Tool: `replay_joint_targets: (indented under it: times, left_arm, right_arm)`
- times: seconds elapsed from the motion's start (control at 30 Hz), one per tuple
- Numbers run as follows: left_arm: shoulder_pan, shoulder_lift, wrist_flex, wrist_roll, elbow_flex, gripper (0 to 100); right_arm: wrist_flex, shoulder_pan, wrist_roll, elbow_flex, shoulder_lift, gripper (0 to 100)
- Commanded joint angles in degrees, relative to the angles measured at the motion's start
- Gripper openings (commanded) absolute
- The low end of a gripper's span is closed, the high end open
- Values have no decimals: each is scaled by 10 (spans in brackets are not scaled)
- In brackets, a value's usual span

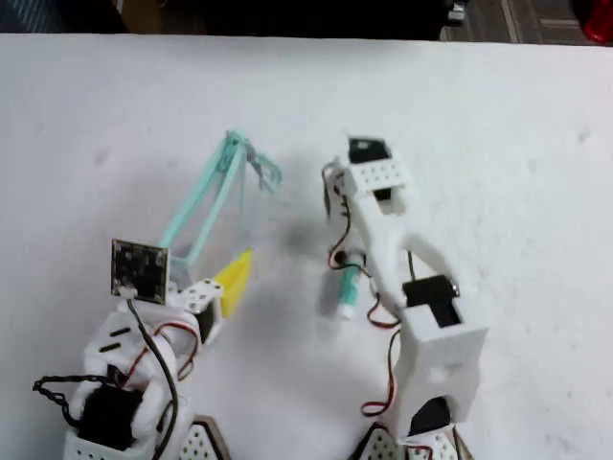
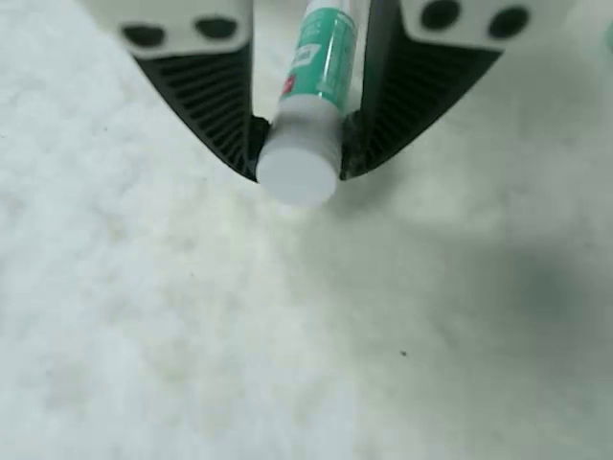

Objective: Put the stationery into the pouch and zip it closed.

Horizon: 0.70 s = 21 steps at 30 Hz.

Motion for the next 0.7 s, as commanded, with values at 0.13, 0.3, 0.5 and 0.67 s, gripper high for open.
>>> replay_joint_targets:
  times: [0.13, 0.3, 0.5, 0.67]
  left_arm:
    - [11, 3, 11, 11, -11, 268]
    - [10, 3, -31, 10, -11, 256]
    - [12, 3, -81, -47, -13, 185]
    - [10, 3, -80, -50, -11, 185]
  right_arm:
    - [95, 3, 3, -149, -131, 16]
    - [109, 5, 5, -250, -233, 16]
    - [73, -51, 102, -302, -325, 16]
    - [-2, -134, 120, -304, -371, 16]
